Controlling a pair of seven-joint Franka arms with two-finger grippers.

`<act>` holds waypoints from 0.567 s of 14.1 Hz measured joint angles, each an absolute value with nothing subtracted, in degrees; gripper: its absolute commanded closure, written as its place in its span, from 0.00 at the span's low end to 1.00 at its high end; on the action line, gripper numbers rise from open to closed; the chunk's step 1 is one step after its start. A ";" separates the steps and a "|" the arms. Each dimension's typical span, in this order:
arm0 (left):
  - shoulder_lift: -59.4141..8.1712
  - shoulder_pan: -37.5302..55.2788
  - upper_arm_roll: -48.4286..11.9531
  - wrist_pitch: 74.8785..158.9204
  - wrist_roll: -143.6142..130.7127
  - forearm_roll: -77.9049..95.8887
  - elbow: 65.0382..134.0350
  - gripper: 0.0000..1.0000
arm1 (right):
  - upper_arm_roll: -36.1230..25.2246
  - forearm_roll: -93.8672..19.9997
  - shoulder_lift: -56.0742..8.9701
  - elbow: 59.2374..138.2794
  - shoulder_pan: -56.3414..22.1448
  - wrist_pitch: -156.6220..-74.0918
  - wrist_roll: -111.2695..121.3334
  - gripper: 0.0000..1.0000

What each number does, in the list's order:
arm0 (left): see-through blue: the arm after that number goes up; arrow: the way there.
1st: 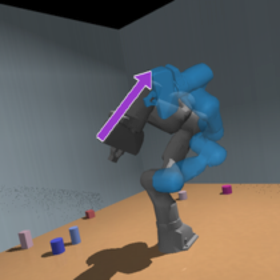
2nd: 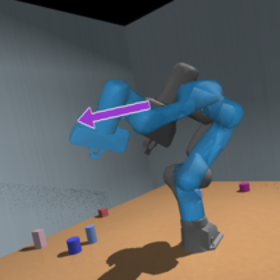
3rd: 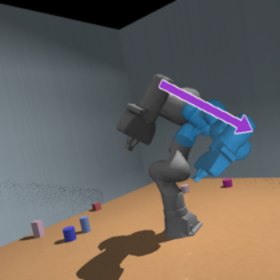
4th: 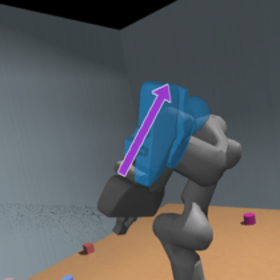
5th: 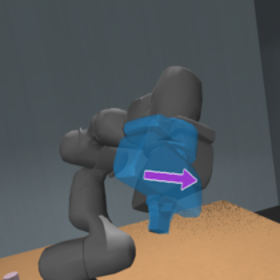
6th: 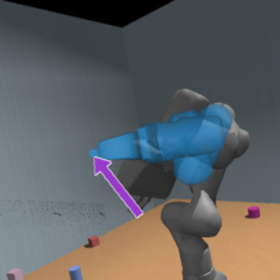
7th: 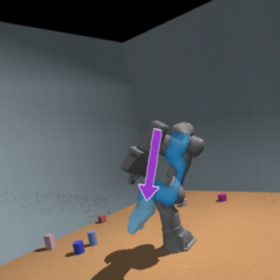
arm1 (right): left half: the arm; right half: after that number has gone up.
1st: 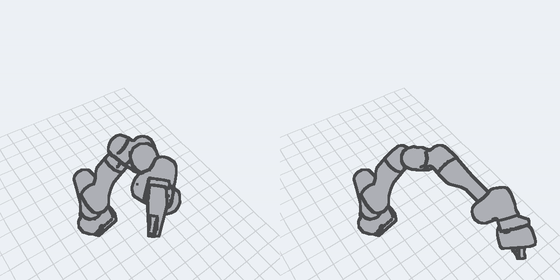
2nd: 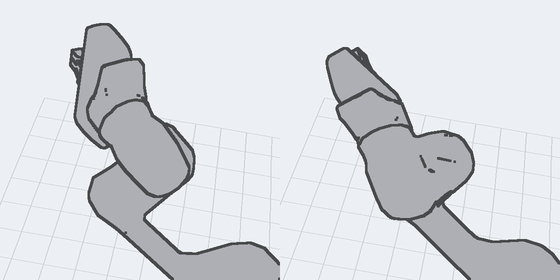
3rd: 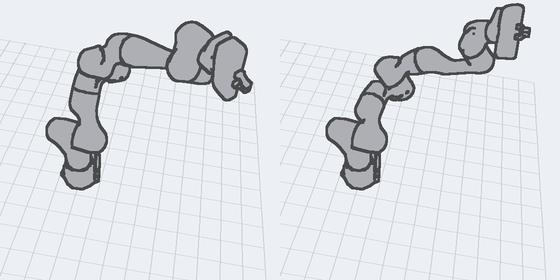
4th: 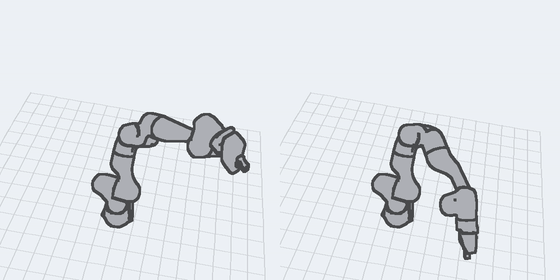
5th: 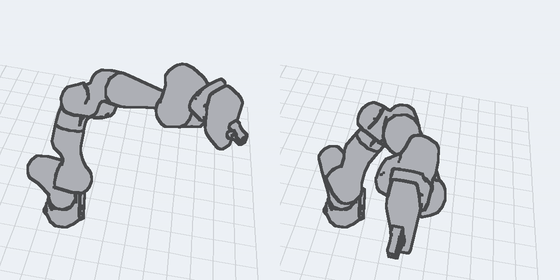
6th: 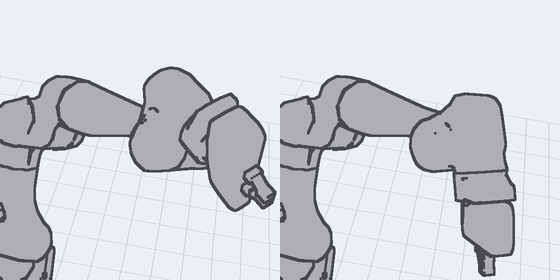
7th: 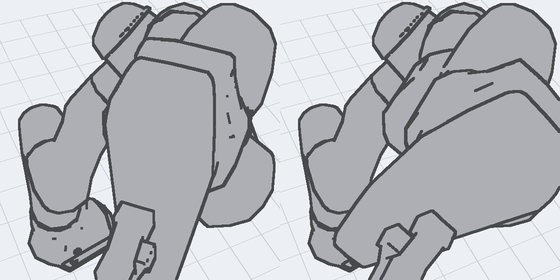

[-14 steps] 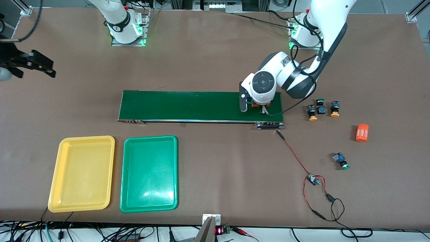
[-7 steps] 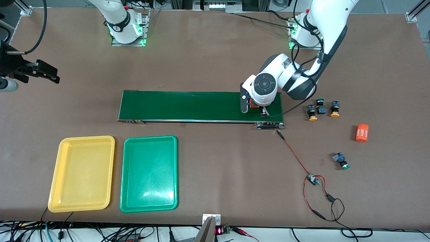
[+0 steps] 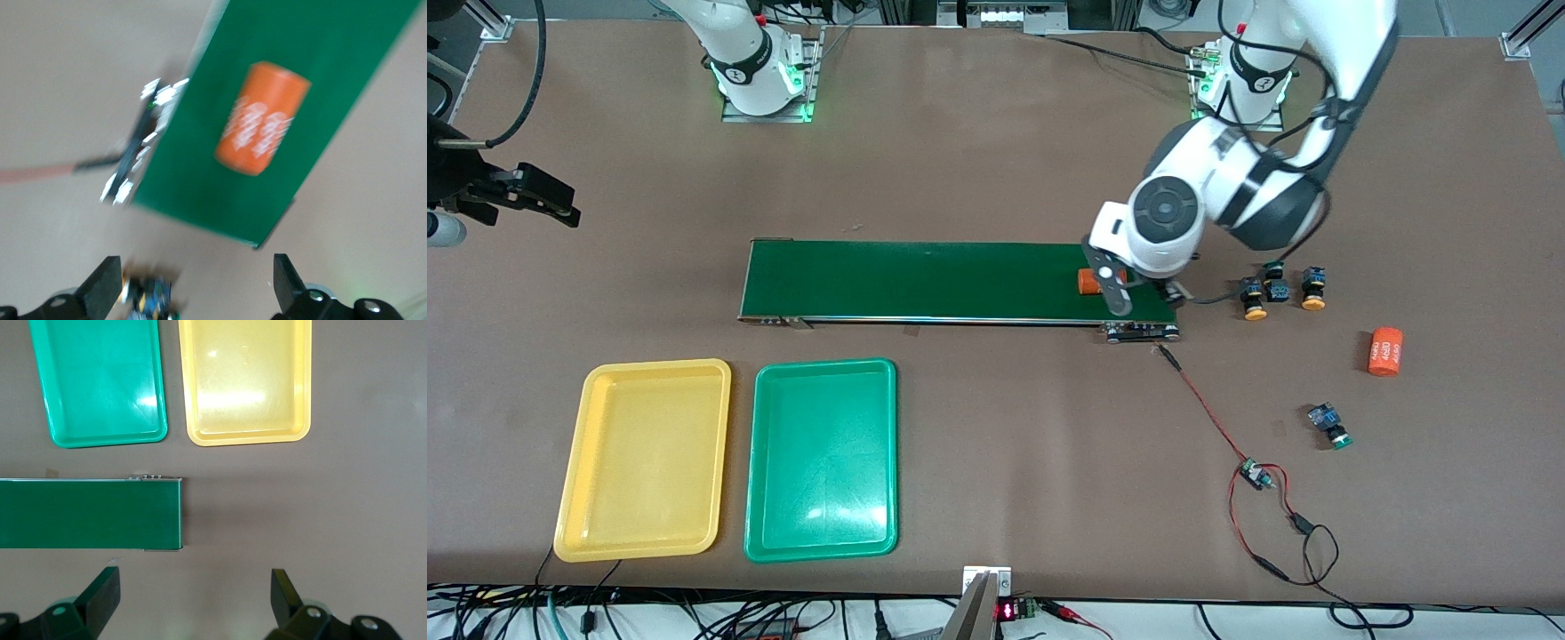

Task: Sort buttons by color to trays
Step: 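Move the left gripper back to the push buttons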

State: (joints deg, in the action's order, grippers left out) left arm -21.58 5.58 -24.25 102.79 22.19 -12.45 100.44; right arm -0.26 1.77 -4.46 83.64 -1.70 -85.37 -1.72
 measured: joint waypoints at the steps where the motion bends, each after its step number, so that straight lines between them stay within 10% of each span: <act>1: -21.50 3.76 -24.09 101.91 17.59 -12.45 99.20 0.00 | -0.27 1.78 -4.49 83.64 -1.69 -85.37 -1.75 0.00; 8: -24.00 -7.48 -23.33 100.97 -11.09 -12.45 93.00 0.00 | 0.71 6.06 -4.68 83.67 -3.73 -84.70 -1.24 0.00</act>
State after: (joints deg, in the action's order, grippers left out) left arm -24.00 -7.48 -23.33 100.97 -11.09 -12.45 93.00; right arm 0.71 6.06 -4.68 83.67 -3.73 -84.70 -1.24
